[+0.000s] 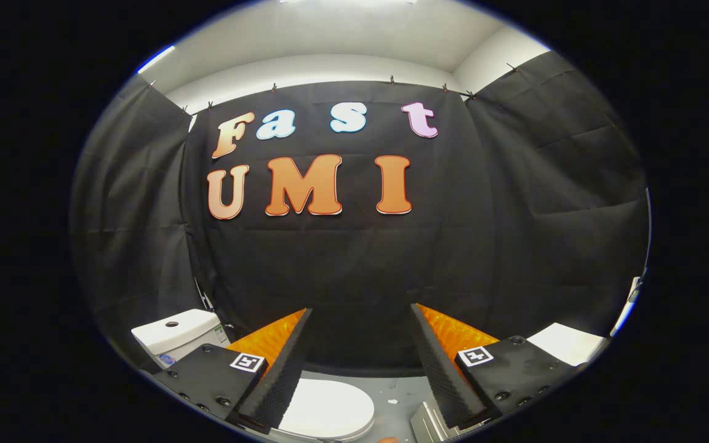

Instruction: Open the toilet lid.

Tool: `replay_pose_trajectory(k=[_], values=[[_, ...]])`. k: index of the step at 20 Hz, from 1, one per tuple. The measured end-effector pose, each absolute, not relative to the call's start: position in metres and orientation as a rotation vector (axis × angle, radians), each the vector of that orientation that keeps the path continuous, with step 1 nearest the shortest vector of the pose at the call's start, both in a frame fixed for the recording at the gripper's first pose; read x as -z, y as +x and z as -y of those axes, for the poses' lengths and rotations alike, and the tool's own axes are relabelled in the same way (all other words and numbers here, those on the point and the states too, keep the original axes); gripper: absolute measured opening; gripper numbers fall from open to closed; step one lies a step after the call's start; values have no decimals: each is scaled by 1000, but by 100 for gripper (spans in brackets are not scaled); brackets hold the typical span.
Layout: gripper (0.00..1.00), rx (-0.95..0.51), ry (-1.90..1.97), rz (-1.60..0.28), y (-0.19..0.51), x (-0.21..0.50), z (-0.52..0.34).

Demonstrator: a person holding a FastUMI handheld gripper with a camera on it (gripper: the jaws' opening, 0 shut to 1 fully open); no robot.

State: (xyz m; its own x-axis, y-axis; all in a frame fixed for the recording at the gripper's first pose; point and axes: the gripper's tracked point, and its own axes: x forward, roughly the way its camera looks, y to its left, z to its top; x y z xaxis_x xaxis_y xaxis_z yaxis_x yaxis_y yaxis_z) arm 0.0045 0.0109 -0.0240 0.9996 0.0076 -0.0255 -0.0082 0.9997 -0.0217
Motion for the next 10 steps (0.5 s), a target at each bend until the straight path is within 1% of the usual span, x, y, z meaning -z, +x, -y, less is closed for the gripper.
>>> replay_pose_trajectory(k=[10], values=[[98,-44,15,-71,-5,75,-35]])
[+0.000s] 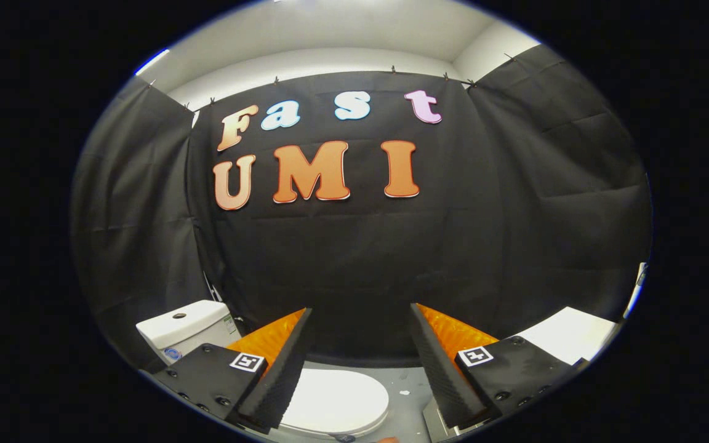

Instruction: Open the toilet lid.

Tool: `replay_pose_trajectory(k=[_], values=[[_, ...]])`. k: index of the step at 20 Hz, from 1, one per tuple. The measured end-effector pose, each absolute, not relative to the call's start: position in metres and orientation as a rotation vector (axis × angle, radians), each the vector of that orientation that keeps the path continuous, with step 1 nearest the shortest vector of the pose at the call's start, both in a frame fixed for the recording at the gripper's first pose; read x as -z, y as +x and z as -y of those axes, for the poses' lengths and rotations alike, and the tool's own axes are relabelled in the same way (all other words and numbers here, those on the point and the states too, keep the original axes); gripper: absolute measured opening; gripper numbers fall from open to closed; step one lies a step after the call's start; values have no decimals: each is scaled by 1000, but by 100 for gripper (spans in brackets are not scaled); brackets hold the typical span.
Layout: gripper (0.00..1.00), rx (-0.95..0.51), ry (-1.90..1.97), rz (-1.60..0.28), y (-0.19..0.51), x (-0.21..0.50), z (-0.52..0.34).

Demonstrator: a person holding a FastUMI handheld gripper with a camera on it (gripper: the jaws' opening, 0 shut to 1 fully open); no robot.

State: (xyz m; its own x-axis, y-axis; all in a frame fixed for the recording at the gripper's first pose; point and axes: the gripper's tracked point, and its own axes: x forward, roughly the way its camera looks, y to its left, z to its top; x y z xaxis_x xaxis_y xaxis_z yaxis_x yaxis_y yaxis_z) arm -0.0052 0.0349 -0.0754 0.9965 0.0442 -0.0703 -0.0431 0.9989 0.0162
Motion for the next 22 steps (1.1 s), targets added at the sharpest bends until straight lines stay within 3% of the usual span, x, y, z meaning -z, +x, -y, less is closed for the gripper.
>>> replay_pose_trajectory(k=[9,22], values=[[98,-88,148,-106,-24,137,-40],[99,-66,294,-293,-41,282,-38]])
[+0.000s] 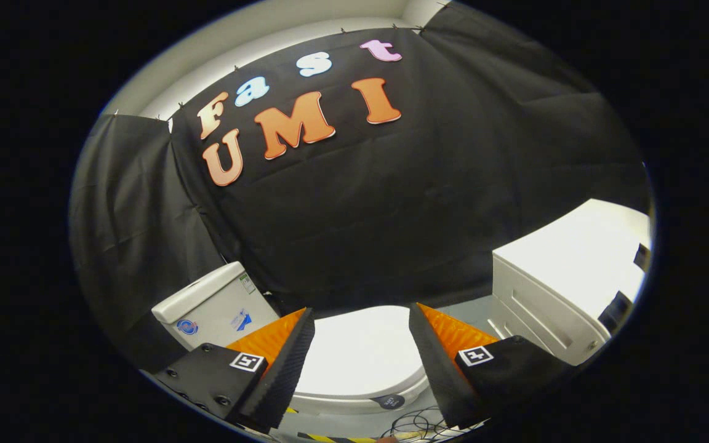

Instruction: Open the toilet lid.

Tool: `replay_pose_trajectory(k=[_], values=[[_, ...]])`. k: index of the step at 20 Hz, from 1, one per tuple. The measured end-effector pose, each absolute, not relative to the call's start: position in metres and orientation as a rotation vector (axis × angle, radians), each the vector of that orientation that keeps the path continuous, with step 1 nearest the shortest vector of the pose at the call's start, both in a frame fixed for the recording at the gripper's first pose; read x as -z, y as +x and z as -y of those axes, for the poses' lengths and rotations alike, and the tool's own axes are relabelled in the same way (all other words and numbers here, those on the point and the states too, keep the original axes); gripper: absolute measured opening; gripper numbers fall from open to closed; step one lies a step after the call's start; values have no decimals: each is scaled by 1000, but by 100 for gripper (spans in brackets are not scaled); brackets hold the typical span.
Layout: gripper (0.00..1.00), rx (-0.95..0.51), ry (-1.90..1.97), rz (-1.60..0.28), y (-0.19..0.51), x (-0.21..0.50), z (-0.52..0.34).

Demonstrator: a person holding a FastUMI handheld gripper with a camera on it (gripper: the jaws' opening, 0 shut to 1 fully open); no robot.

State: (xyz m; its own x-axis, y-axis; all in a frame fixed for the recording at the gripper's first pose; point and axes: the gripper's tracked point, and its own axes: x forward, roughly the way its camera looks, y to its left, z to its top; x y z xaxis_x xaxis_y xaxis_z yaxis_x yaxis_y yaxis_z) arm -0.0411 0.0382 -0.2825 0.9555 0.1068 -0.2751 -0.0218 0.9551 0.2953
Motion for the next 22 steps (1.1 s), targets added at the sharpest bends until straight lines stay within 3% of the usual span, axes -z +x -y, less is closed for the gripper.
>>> replay_pose_trajectory(k=[22], values=[[99,-5,630,-685,-90,521,-31]])
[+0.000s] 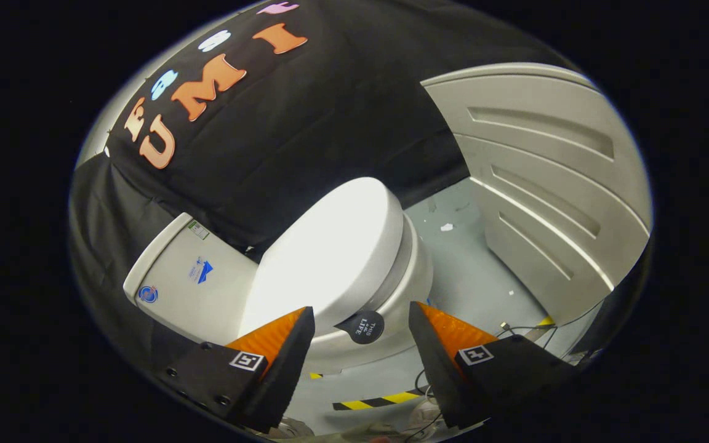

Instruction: Open the toilet lid.

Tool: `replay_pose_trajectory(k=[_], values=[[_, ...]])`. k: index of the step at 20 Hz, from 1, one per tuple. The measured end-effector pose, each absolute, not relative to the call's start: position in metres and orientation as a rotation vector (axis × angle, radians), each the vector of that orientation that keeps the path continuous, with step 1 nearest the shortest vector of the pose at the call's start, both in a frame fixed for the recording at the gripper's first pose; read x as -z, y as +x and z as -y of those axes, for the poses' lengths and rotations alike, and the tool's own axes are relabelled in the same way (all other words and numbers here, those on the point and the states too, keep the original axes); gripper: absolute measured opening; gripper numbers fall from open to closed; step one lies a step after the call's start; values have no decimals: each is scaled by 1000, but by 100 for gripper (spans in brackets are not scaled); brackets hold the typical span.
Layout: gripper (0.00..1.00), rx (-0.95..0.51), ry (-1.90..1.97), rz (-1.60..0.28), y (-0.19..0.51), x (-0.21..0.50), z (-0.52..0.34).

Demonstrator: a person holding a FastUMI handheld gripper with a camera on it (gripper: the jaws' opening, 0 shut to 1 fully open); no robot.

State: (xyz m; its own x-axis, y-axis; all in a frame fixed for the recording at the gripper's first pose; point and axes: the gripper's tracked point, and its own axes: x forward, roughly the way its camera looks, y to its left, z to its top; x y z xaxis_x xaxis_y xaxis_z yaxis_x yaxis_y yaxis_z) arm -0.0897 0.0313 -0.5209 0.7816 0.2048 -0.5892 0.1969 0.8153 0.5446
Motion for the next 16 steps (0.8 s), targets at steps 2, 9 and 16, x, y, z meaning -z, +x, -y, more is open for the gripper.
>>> replay_pose_trajectory(k=[2,9,16], values=[[99,-8,683,-717,-90,535,-36],[98,-14,945,-786,-90,568,-43],[84,-3,1118,-756,-79,581,-38]])
